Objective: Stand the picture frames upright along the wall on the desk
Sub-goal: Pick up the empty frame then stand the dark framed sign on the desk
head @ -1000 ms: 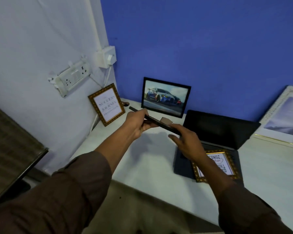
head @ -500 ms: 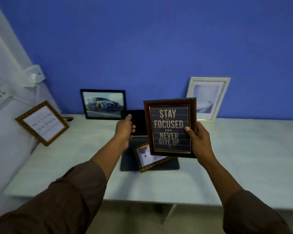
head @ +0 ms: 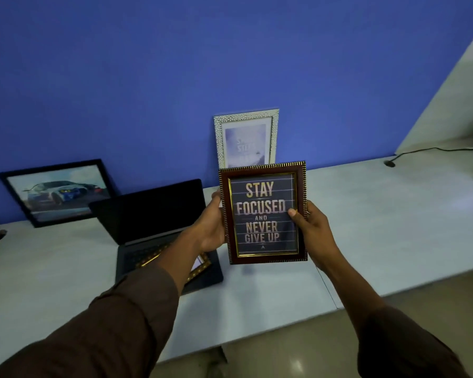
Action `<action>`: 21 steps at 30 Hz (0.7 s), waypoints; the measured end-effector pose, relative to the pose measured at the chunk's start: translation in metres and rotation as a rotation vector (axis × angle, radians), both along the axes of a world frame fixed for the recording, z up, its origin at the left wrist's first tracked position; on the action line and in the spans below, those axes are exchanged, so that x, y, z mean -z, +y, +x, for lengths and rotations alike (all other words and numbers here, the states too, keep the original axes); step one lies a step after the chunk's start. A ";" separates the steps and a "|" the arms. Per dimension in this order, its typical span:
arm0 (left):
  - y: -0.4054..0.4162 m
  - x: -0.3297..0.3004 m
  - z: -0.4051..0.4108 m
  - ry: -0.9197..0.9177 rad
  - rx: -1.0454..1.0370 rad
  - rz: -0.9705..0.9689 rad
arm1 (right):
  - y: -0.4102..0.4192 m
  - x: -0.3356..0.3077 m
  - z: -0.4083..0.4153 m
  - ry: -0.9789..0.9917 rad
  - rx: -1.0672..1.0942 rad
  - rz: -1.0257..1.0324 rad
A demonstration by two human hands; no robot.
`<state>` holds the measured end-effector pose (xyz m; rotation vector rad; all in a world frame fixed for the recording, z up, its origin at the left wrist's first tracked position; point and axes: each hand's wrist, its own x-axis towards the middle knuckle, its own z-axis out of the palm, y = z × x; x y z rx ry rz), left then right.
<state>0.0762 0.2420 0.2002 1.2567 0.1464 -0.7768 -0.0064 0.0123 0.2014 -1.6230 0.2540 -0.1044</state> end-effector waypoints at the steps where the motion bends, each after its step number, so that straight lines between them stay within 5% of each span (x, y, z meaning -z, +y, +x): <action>1: -0.005 0.005 0.013 0.007 0.002 -0.004 | -0.003 0.005 0.008 0.012 0.005 0.006; 14: -0.061 0.090 0.124 0.080 0.052 0.077 | -0.039 0.102 0.089 0.193 0.025 0.149; 21: -0.094 0.141 0.147 0.118 -0.090 0.139 | -0.068 0.143 0.117 0.277 -0.035 0.095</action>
